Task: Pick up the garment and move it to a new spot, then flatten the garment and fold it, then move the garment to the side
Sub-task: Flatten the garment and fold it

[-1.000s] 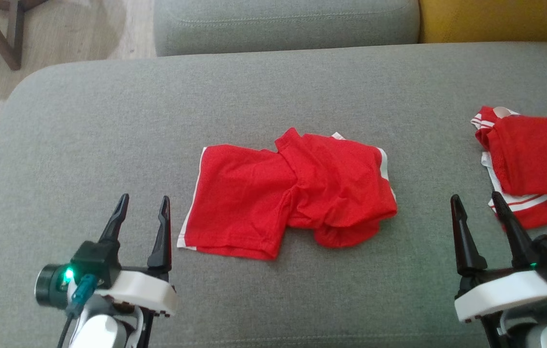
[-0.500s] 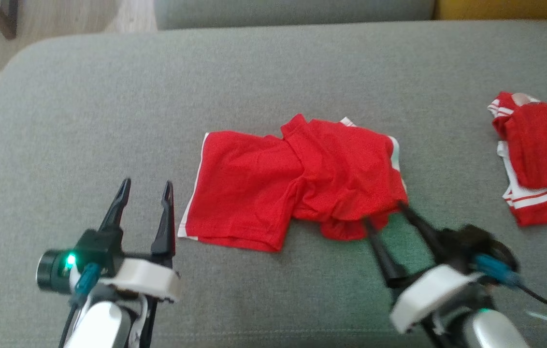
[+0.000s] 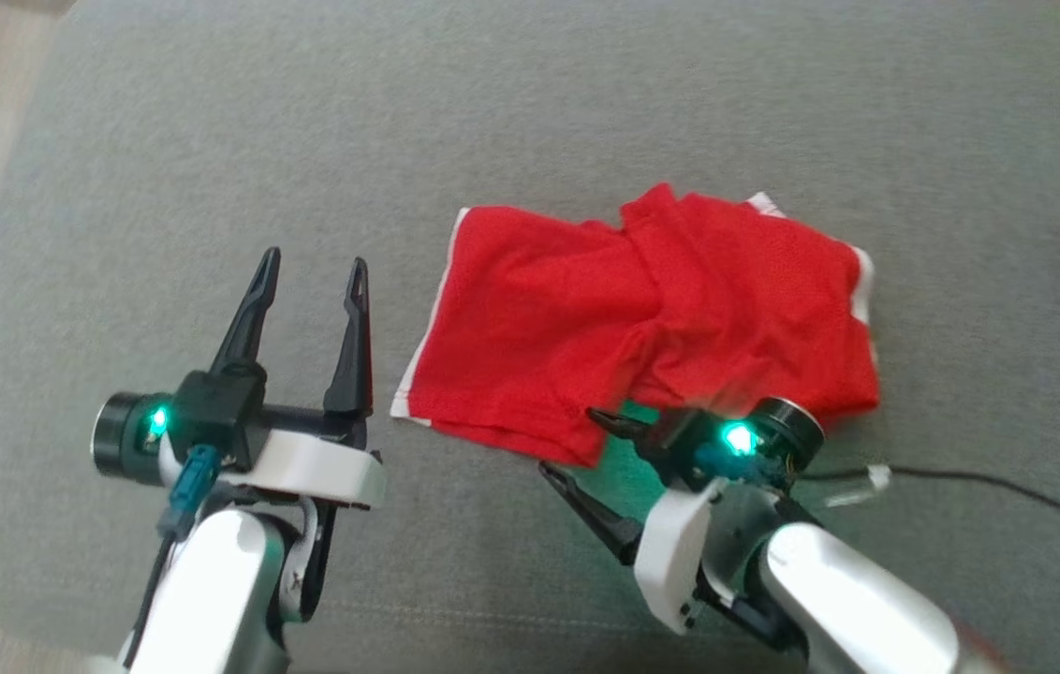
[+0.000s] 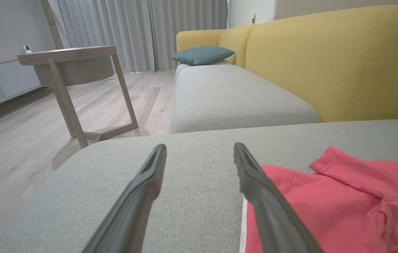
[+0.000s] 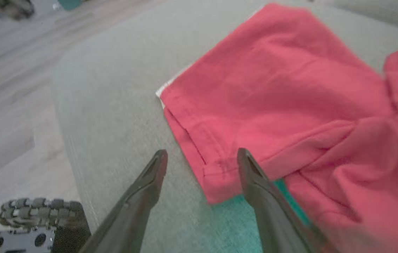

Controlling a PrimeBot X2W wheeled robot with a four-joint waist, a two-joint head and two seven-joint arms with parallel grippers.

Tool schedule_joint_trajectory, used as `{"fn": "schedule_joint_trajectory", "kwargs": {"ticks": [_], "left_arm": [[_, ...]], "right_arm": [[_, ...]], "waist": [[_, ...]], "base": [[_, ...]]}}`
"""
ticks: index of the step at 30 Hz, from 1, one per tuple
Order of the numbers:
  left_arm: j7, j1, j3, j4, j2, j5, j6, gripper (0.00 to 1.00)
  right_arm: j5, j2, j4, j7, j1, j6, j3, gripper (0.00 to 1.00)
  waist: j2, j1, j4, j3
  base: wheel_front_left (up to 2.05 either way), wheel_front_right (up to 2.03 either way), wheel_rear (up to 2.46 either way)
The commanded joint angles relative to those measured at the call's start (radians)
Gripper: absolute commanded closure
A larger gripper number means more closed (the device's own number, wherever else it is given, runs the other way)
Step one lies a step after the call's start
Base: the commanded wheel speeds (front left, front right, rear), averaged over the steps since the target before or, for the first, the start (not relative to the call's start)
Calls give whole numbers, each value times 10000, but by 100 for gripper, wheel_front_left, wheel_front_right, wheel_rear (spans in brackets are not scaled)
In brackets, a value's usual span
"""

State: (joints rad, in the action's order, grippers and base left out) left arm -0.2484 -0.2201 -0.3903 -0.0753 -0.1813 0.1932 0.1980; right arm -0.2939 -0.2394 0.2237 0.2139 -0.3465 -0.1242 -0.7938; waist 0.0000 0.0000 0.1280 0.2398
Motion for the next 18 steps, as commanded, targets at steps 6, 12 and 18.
{"fn": "schedule_joint_trajectory", "kwargs": {"ticks": [6, 12, 18], "left_arm": [[-125, -468, 271, 287, 28, -179, 15, 0], [-131, -480, 335, 357, 118, -247, 3, 0], [-132, -374, 475, 411, 137, -308, 3, 0]], "right_arm": [[-335, -163, 1224, 752, -1062, -65, -1103, 0], [-661, -208, 2074, 1506, -1751, -65, -1850, 100], [-944, -115, 1584, 862, -2081, -65, -1762, 100]], "waist": [[0, 0, 395, 275], [0, 0, 481, 332], [0, 0, 352, 237]], "base": [[0, 0, 0], [0, 0, 0], [0, 0, 0]]}}
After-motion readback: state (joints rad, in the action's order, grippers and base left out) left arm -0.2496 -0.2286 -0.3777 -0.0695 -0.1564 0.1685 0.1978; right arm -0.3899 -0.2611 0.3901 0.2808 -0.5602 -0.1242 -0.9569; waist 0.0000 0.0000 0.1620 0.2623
